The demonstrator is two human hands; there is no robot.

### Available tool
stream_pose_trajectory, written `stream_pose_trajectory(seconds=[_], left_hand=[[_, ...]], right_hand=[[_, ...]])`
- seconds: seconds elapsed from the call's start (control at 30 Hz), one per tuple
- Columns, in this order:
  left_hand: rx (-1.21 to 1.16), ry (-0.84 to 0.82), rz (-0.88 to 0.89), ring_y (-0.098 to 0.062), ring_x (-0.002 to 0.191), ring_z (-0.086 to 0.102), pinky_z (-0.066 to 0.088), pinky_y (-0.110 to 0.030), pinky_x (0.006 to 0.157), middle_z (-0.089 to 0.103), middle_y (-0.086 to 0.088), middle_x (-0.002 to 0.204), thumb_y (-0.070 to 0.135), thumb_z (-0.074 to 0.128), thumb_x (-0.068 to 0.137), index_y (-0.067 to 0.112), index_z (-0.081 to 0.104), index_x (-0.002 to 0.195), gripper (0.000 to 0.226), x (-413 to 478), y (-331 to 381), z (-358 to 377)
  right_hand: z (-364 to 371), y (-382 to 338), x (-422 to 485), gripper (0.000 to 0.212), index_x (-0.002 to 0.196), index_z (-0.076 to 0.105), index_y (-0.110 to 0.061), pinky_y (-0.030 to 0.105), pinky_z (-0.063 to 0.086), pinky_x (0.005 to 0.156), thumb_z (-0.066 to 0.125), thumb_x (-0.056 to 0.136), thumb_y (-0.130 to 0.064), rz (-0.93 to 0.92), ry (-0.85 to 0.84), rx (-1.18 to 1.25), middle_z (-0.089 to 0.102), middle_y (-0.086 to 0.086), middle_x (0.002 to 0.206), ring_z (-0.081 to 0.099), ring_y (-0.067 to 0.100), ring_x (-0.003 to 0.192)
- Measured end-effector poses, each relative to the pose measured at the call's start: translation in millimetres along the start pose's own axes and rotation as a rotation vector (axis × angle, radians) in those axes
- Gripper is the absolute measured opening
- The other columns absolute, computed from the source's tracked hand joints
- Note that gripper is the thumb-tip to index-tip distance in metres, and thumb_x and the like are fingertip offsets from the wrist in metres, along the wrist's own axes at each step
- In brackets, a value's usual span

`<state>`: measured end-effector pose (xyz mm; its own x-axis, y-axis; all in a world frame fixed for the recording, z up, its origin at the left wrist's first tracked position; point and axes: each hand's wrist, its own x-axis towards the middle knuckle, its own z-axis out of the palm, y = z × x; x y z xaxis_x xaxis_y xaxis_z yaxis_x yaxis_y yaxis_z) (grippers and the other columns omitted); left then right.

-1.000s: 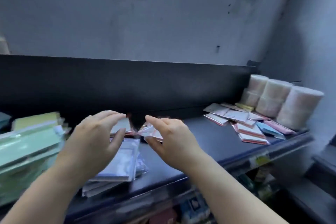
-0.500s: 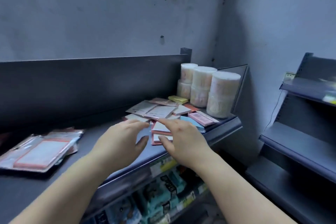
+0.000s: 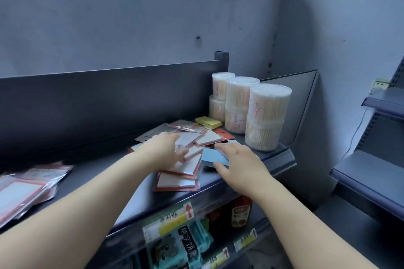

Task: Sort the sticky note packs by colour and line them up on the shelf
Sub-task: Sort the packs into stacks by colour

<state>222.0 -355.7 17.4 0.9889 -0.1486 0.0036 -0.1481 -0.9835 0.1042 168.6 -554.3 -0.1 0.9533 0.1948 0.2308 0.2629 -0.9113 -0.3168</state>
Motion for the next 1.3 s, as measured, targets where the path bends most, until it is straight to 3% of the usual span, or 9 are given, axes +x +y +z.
stream_pose_trajectory(seconds=[0.13, 0.23, 0.37, 0.53, 0.63, 0.77, 0.83, 0.97, 1.3], left_hand=[[0.044, -0.108, -0.023, -0.027, 0.116, 0.053, 0.045, -0.036, 0.094, 0.055, -0.007, 0.131, 0.060, 0.048, 0.088, 0.014, 0.049, 0.129, 0.062, 29, 0, 2], [0.129, -0.130, 0.026, -0.024, 0.084, 0.058, 0.048, -0.031, 0.072, 0.066, -0.005, 0.096, 0.049, 0.053, 0.086, 0.013, 0.061, 0.095, 0.039, 45, 5, -7], [0.208, -0.069, 0.085, -0.016, 0.053, 0.039, 0.033, -0.026, 0.048, 0.046, 0.001, 0.062, 0.020, 0.053, 0.080, 0.014, 0.047, 0.064, 0.018, 53, 7, -22], [0.148, 0.125, 0.107, -0.022, 0.068, 0.058, 0.038, -0.024, 0.050, 0.062, 0.003, 0.078, 0.019, 0.046, 0.084, 0.020, 0.062, 0.082, 0.016, 58, -17, -40], [0.021, 0.242, 0.121, -0.023, 0.082, 0.063, 0.053, -0.032, 0.066, 0.067, 0.006, 0.090, 0.018, 0.047, 0.083, 0.027, 0.066, 0.092, 0.023, 59, -38, -50], [-0.227, 0.331, 0.044, -0.015, 0.086, 0.061, 0.048, -0.025, 0.074, 0.068, 0.008, 0.093, 0.010, 0.048, 0.087, 0.025, 0.071, 0.098, 0.029, 49, -56, -65], [-0.319, 0.373, -0.017, -0.013, 0.083, 0.063, 0.046, -0.024, 0.070, 0.070, 0.007, 0.090, 0.011, 0.053, 0.089, 0.023, 0.073, 0.094, 0.023, 42, -62, -68], [-0.632, 0.406, -0.206, -0.015, 0.076, 0.069, 0.057, -0.033, 0.070, 0.073, 0.003, 0.080, 0.014, 0.059, 0.088, 0.019, 0.073, 0.087, 0.015, 23, -75, -65], [-1.257, 0.639, -0.530, -0.012, 0.053, 0.066, 0.054, -0.024, 0.047, 0.069, -0.006, 0.067, 0.003, 0.054, 0.092, 0.006, 0.069, 0.089, 0.015, -59, -70, -38]], right_hand=[[4, 8, 23, 0.050, 0.141, 0.038, -0.028, 0.035, 0.033, 0.109, 0.046, 0.093, -0.040, 0.037, -0.053, -0.027, 0.043, -0.004, 0.143, 0.038, 0.020, 0.128], [3, 12, 43, 0.054, 0.144, 0.035, -0.028, 0.037, 0.033, 0.109, 0.047, 0.093, -0.042, 0.051, -0.109, -0.047, 0.040, -0.004, 0.146, 0.037, 0.020, 0.131], [3, 10, 72, 0.054, 0.144, 0.036, -0.027, 0.034, 0.032, 0.111, 0.049, 0.092, -0.039, 0.044, -0.167, -0.056, 0.037, -0.003, 0.149, 0.037, 0.018, 0.134], [4, 4, 102, 0.060, 0.143, 0.040, -0.028, 0.032, 0.038, 0.107, 0.052, 0.084, -0.022, 0.005, -0.259, -0.035, 0.042, -0.004, 0.147, 0.042, 0.018, 0.131], [2, 4, 117, 0.064, 0.143, 0.039, -0.026, 0.033, 0.044, 0.102, 0.054, 0.081, -0.019, 0.000, -0.417, -0.055, 0.046, -0.002, 0.144, 0.048, 0.019, 0.125], [1, 7, 128, 0.068, 0.143, 0.037, -0.032, 0.032, 0.044, 0.101, 0.057, 0.079, -0.020, -0.051, -0.500, -0.120, 0.045, -0.005, 0.144, 0.048, 0.017, 0.125], [3, 8, 129, 0.057, 0.136, 0.046, -0.032, 0.032, 0.046, 0.097, 0.056, 0.081, -0.019, -0.116, -0.453, -0.212, 0.053, -0.003, 0.136, 0.051, 0.019, 0.120], [7, 4, 125, 0.011, 0.089, 0.057, -0.024, 0.029, 0.045, 0.066, 0.047, 0.084, -0.020, -0.264, -0.280, -0.355, 0.065, 0.001, 0.100, 0.059, 0.026, 0.092], [-11, -13, 110, 0.017, 0.098, 0.061, -0.024, 0.030, 0.043, 0.065, 0.048, 0.088, -0.022, -0.523, 0.135, -0.062, 0.067, -0.003, 0.097, 0.060, 0.024, 0.089]])
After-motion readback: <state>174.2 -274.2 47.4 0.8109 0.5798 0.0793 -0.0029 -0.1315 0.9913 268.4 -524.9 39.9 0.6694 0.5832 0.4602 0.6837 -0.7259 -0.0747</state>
